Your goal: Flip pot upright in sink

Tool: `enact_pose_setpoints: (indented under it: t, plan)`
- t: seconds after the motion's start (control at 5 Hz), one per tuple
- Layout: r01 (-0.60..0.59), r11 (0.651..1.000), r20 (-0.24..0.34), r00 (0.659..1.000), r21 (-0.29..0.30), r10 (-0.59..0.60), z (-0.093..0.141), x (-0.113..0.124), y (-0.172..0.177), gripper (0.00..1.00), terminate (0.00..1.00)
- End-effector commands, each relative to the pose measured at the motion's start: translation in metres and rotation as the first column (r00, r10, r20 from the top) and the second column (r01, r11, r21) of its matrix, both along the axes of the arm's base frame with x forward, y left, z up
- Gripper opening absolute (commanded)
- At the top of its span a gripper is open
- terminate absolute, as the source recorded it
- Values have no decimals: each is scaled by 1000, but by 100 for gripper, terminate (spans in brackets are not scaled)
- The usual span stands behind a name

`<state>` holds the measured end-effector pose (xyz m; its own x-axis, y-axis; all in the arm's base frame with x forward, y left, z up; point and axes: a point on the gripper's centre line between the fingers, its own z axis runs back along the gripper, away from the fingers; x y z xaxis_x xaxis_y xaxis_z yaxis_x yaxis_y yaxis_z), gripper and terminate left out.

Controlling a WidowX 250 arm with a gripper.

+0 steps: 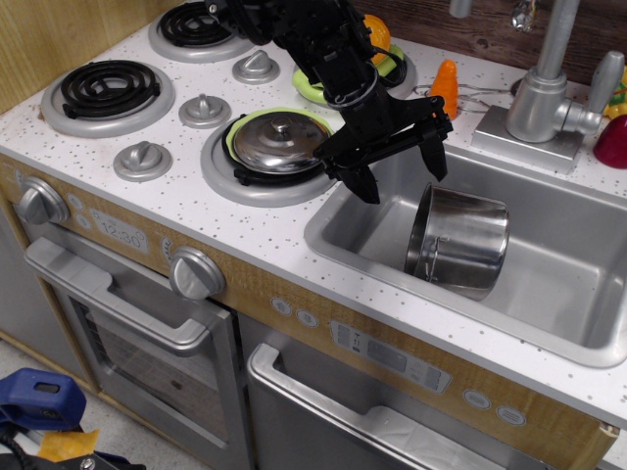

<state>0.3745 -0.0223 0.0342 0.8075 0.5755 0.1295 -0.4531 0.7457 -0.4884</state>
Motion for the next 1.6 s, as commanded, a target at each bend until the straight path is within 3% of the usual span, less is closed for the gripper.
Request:
enact_pose_setpoints:
  t: [0.0,0.2,0.6,0.8,1.0,1.2,1.4]
  plan:
    - [14,999,37,999,-44,-13,3,6,-4,100,0]
    - [20,997,-19,1000,-75,-21,2,10,-14,100,0]
    - [-38,992,-63,998,-120,30,-12,12,-25,100,0]
    - [-78,979,-27,997,-188,74,-15,16,-30,100,0]
    - [-99,967,-3,995,-237,101,-17,18,-28,0,0]
    - [-95,968,-2,995,-231,97,-17,19,-28,0,0]
    - [-73,993,-24,997,-91,71,-16,25,-32,0,0]
